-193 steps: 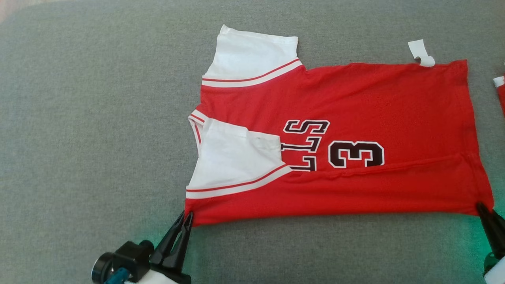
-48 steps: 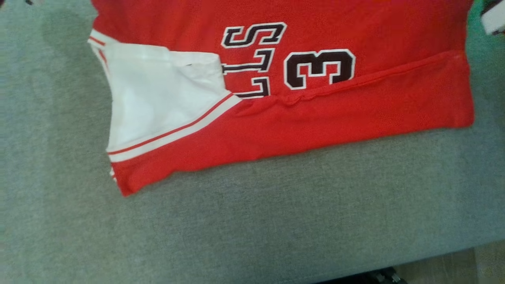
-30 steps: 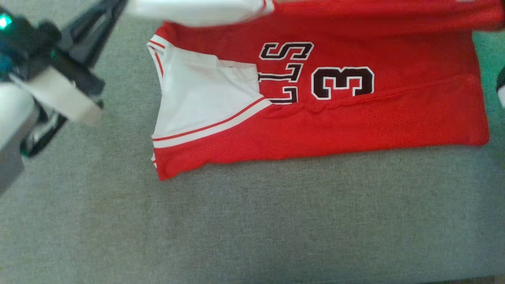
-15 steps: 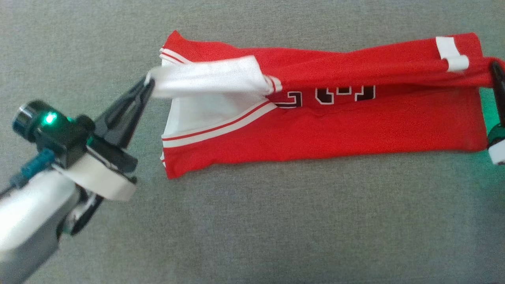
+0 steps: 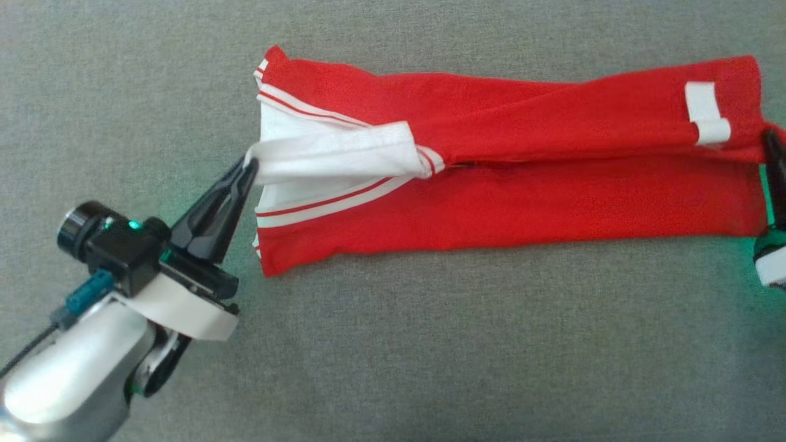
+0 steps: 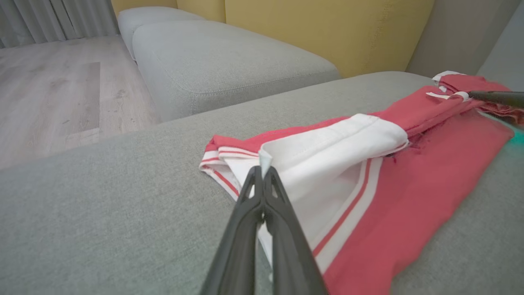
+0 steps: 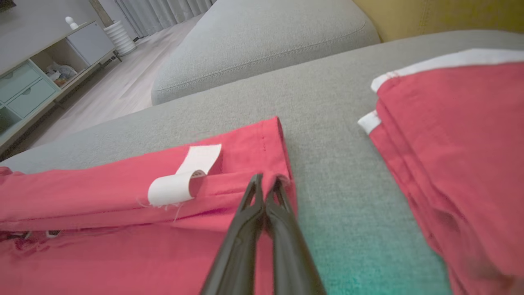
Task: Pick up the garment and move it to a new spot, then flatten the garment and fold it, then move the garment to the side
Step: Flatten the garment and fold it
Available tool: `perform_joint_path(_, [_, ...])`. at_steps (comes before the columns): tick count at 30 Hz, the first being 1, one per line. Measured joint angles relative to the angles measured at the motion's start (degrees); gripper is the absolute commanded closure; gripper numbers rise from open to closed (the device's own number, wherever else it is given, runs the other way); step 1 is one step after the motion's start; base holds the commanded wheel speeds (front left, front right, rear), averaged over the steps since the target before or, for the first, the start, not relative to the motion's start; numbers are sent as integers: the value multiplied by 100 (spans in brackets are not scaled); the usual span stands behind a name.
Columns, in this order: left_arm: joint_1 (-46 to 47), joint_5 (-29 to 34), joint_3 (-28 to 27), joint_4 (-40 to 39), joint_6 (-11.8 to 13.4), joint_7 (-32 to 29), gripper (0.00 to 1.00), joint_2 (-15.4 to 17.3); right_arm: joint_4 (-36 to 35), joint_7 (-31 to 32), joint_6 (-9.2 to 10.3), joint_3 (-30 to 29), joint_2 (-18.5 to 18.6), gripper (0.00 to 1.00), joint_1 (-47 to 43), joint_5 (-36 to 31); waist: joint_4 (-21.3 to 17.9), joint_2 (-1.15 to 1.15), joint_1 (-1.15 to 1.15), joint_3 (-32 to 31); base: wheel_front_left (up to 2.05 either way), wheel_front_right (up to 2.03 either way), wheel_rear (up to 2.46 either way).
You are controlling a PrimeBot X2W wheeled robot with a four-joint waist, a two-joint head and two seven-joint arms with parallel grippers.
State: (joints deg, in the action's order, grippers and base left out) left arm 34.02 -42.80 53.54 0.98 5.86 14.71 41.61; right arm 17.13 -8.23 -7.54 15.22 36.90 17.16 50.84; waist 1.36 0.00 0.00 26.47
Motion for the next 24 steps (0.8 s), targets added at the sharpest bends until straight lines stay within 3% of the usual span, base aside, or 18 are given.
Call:
perform_joint_path(1, [-64, 29, -38, 34, -22, 0, 85, -43, -21, 25, 0, -47, -46, 29, -69, 0, 0, 0, 0, 2, 0, 0, 0])
perform_joint_path(2, [-131, 67, -79, 75, -35, 0, 59, -88, -24, 26, 0, -108, -101, 0, -132, -2, 0, 0, 0, 1, 0, 0, 0])
perform_joint_path(3, [-206, 96, -157, 112, -38, 0, 20, -153, -18, 26, 0, -178, -160, 0, -192, -41, -2, 0, 0, -2, 0, 0, 0])
perform_joint_path(4, [-264, 116, -230, 159, -37, 0, 0, -223, -7, 25, 0, -254, -220, 0, -243, -97, -5, 0, 0, -8, 0, 0, 0])
perform_joint_path(10, [-683, 436, -881, 255, 188, 0, 0, -751, 0, -146, 0, -679, -647, 0, -442, -307, -49, 0, 0, -125, 0, 0, 0])
perform_joint_path(13, [-1034, 730, -1330, 243, 442, 0, 0, -1144, -1, -267, 0, -860, -937, 0, -644, -444, -75, 0, 0, -217, 0, 0, 0])
perform_joint_path(15, [-1435, 1159, -1780, 165, 695, 0, 0, -1583, 44, -339, 0, -1016, -1234, 0, -762, -600, -97, 0, 0, -324, 0, 0, 0])
perform_joint_path(24, [-2221, 2566, -2624, -141, 883, 0, 0, -2793, 698, -250, 0, -1473, -1684, 0, -454, -1122, 118, 0, -1, -561, 0, 0, 0])
